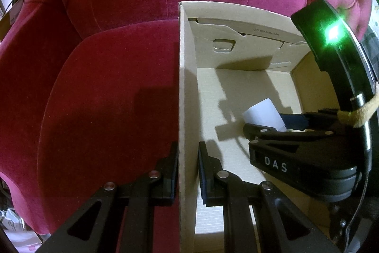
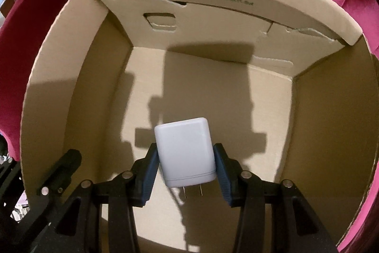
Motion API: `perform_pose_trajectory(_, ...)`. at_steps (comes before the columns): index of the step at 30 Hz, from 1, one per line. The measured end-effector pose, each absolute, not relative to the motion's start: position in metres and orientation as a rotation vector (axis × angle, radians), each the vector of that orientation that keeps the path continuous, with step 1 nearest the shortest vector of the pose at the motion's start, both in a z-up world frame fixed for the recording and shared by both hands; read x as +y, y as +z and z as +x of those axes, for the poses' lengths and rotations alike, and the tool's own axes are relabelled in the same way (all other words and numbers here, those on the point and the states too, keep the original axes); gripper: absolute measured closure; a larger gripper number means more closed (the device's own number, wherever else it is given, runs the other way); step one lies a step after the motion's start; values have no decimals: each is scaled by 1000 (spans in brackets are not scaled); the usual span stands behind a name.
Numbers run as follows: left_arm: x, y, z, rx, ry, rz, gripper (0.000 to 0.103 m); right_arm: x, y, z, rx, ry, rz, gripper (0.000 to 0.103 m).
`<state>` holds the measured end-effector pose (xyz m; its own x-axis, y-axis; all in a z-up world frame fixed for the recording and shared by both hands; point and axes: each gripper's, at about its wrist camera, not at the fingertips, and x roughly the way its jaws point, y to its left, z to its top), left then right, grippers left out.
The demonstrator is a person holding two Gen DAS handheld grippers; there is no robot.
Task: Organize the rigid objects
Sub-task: 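Lower the white charger into the box and open the right gripper, then withdraw the right gripper from the box toward the light-blue bottle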
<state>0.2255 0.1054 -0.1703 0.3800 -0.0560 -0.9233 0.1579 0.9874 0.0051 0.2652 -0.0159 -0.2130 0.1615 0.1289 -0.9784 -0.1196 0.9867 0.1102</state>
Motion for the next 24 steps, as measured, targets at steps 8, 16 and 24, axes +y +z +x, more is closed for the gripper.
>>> perform_pose_trajectory(8, 105, -171, 226, 1174, -134, 94, 88, -18, -202, 266, 1369, 185, -14, 53)
perform_pose_trajectory(16, 105, -172, 226, 1173, -132, 96, 87, -24, -180, 258, 1328, 191, -19, 53)
perform_pose_trajectory(24, 104, -172, 226, 1172, -128, 101, 88, -36, -159, 246, 1285, 173, -28, 53)
